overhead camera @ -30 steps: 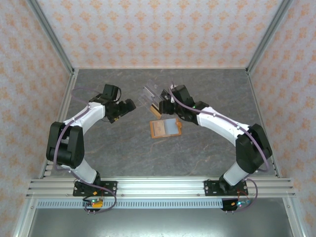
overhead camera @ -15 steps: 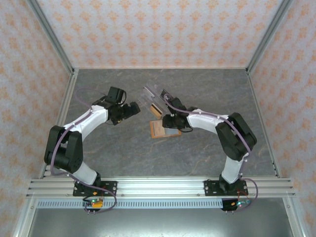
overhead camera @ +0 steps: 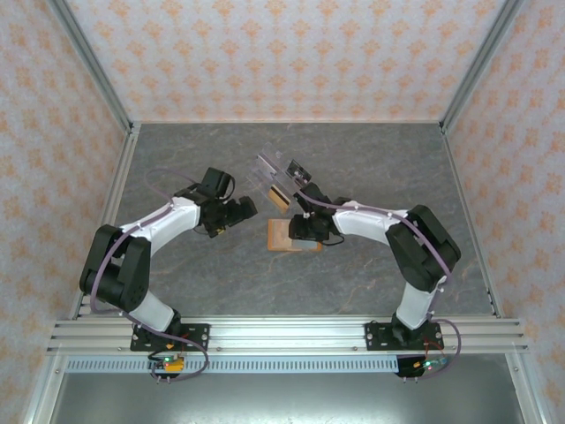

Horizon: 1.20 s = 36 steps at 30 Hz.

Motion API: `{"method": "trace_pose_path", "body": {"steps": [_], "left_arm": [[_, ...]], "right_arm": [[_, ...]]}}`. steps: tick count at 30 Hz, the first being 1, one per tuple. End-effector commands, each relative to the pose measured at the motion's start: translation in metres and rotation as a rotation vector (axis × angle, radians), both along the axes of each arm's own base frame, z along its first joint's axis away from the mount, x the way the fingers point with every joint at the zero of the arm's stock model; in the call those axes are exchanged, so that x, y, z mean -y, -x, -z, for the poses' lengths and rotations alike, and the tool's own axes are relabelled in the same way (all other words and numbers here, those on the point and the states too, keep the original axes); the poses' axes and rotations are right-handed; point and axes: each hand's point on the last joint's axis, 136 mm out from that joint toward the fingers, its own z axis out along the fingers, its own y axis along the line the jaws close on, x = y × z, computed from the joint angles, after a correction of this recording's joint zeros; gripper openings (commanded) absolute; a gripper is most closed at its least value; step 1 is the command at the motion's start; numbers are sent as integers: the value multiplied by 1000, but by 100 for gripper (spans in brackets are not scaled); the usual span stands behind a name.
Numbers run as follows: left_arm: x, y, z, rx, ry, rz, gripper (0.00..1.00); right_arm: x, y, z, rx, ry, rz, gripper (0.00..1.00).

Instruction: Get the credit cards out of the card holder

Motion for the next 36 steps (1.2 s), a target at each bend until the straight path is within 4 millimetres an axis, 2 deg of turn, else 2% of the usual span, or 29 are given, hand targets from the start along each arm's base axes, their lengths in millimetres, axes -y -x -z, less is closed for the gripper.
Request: {"method": "trace_pose_path", "body": {"steps": [1,4,7,11,15,19,25,31,36], "left_arm": [[13,7,-9,20,28,19,99],[23,13,-8,14,51,35,98],[35,16,-9,14,78,55,94],[51,17,-10,16,106,86,84],[68,17,-6,3,156,119,69],[77,16,0,-11,185,133,54],[87,18,8,-33,218,151,38],[95,20,19,-59,222,171,32],[100,23,24,-76,221,198,30]], "right_arm": [[14,23,-5,-66,32,24,44],[14,12,-26,-5,32,28,45],[7,6,-34,7,7,24,45],[-9,6,-27,-37,-58,27,40],[-25,5,-21,-69,-120,20,38],[-29,-3,-21,-59,-116,14,37],[-21,-5,-2,-81,-33,18,32],[-9,-3,14,-100,50,19,29],[-4,-2,21,-104,82,15,21]]}}
